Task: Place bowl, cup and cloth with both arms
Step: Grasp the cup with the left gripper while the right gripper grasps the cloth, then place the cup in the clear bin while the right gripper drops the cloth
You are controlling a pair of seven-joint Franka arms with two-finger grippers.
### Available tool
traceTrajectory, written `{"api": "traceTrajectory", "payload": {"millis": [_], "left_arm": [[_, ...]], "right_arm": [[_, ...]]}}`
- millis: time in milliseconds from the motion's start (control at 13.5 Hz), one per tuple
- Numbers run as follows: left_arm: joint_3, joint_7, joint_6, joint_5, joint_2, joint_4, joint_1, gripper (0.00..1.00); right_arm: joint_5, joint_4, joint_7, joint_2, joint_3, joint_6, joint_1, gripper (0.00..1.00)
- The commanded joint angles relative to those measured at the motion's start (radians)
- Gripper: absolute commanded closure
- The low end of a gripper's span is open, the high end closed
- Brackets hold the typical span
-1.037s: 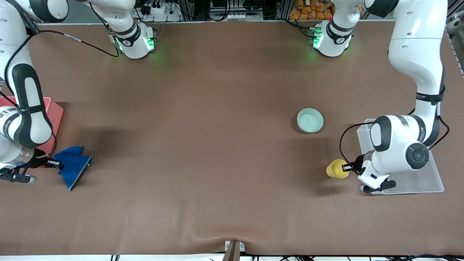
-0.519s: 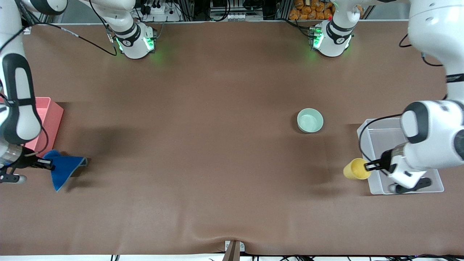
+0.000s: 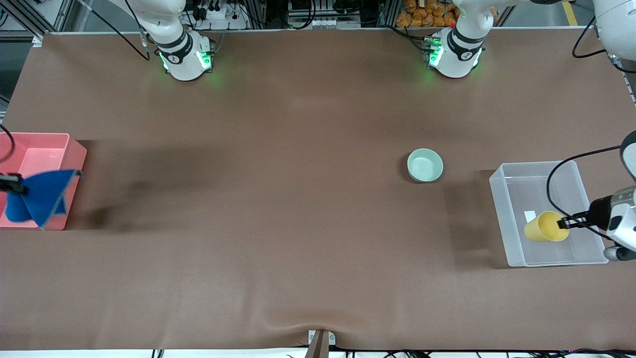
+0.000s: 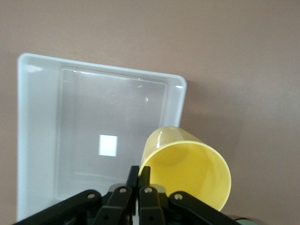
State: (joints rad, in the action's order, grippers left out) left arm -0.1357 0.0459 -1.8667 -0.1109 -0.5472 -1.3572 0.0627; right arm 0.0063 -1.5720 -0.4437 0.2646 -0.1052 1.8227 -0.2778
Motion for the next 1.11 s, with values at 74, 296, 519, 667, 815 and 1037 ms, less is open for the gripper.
{"api": "traceTrajectory", "payload": {"millis": [74,296,519,667,815,1037], "left_arm": [[-0.018,0.089,-0.018,0.005,-0.077,0.032,0.028,1.0],[-0.016,0.095,-0.063,-0.01,-0.132,0.027,0.031,1.0],[-0.016,0.104,-0.106,-0.026,-0.169,0.018,0.032,1.0],[-0.016,0.112,-0.152,-0.027,-0.189,0.012,0.032,1.0],[-0.016,0.123,-0.181,-0.03,-0.203,0.01,0.037,1.0],[-0.016,0.124,-0.204,-0.046,-0.233,0.01,0.037,1.0]], "right_arm": [[-0.014,-0.032,-0.137,-0.018,-0.004,-0.036,-0.16,1.0],[-0.014,-0.036,-0.266,0.016,-0.004,-0.042,-0.285,1.0],[-0.061,-0.032,-0.288,0.063,-0.004,0.024,-0.323,1.0],[-0.048,-0.031,-0.302,0.122,-0.002,0.044,-0.359,1.0],[-0.007,-0.029,-0.308,0.171,0.002,0.093,-0.362,1.0],[0.055,-0.031,-0.397,0.226,0.002,0.116,-0.396,1.0]]}}
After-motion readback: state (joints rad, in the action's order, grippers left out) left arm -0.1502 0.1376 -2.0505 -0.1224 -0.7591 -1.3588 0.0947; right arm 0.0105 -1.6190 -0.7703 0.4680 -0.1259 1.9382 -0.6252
